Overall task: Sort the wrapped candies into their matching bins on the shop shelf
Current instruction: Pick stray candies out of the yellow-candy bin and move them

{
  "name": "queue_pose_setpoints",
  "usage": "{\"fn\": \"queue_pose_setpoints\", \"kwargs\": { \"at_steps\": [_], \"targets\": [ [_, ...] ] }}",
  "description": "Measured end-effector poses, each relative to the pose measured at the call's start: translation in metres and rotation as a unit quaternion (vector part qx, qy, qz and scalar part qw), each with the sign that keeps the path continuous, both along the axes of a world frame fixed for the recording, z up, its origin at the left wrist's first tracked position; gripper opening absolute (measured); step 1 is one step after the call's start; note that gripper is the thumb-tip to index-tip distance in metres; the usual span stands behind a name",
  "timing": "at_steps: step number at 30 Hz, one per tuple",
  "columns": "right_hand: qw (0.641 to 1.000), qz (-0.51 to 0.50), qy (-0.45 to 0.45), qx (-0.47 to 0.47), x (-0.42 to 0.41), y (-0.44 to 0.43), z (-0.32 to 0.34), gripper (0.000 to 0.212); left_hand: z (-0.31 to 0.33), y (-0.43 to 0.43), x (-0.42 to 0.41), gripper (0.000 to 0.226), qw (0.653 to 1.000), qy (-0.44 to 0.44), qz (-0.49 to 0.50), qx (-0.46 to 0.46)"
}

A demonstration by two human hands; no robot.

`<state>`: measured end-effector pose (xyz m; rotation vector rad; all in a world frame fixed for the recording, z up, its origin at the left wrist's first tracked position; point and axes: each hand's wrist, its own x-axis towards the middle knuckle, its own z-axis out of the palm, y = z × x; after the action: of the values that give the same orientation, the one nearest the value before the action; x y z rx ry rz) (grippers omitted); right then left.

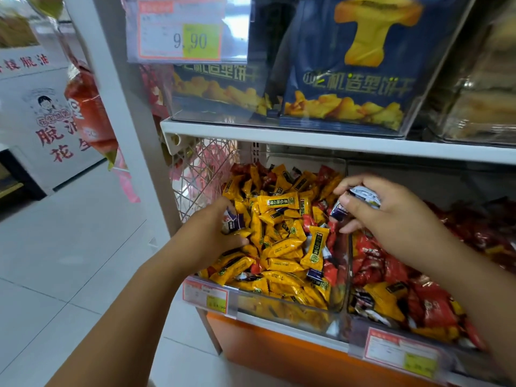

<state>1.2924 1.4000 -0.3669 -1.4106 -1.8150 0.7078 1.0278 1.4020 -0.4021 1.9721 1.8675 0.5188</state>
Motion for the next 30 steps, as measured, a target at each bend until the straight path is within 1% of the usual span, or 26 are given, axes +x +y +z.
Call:
{"fn": "queue_pose_setpoints", "kwargs": {
  "at_steps": [3,5,7,9,10,12,14,16,18,21,25,28,30],
  "targets": [
    [1.000,-0.017,-0.017,-0.001,0.006,0.004,0.002,0.014,0.002,0.005,0.005,0.043,1.000,-0.030,0.005,0.009],
    [0.999,-0.024,-0.018,-0.016,0.010,0.007,0.001,0.013,0.006,0.007,0.014,0.041,0.998,-0.053,-0.010,0.038],
    [0.999,-0.027,0.003,-0.042,0.013,0.007,-0.001,0.015,0.010,0.006,0.030,0.038,0.992,-0.094,-0.053,0.068],
    [0.998,-0.030,0.011,-0.058,0.017,0.006,-0.004,0.017,0.012,0.003,0.054,0.030,0.983,-0.129,-0.117,0.061],
    [0.998,-0.031,0.007,-0.060,0.019,0.006,-0.006,0.017,0.010,0.003,0.068,0.024,0.979,-0.129,-0.148,0.049],
    [0.998,-0.036,0.002,-0.055,0.023,0.004,-0.008,0.016,0.000,0.005,0.092,0.014,0.975,-0.100,-0.197,0.033],
    [0.998,-0.044,-0.006,-0.048,0.028,0.001,-0.009,0.016,-0.010,0.011,0.106,0.009,0.974,-0.034,-0.220,0.037],
    [0.998,-0.047,-0.026,-0.042,0.034,-0.003,-0.008,0.016,-0.015,0.017,0.109,0.013,0.975,0.057,-0.207,0.057],
    [0.997,-0.051,-0.033,-0.042,0.041,-0.005,-0.008,0.017,-0.017,0.022,0.104,0.022,0.976,0.103,-0.180,0.066],
    [0.996,-0.062,-0.039,-0.052,0.050,-0.006,-0.007,0.017,-0.016,0.026,0.094,0.036,0.975,0.137,-0.162,0.069],
    [0.994,-0.063,-0.055,-0.064,0.058,-0.004,-0.008,0.013,-0.013,0.030,0.084,0.060,0.979,0.112,-0.166,0.034],
    [0.994,-0.058,-0.065,-0.071,0.059,-0.005,-0.010,0.012,-0.016,0.031,0.089,0.072,0.970,0.165,-0.176,0.018],
    [0.994,-0.055,-0.070,-0.069,0.059,-0.006,-0.011,0.012,-0.018,0.031,0.094,0.073,0.965,0.196,-0.175,0.016]
  ]
}}
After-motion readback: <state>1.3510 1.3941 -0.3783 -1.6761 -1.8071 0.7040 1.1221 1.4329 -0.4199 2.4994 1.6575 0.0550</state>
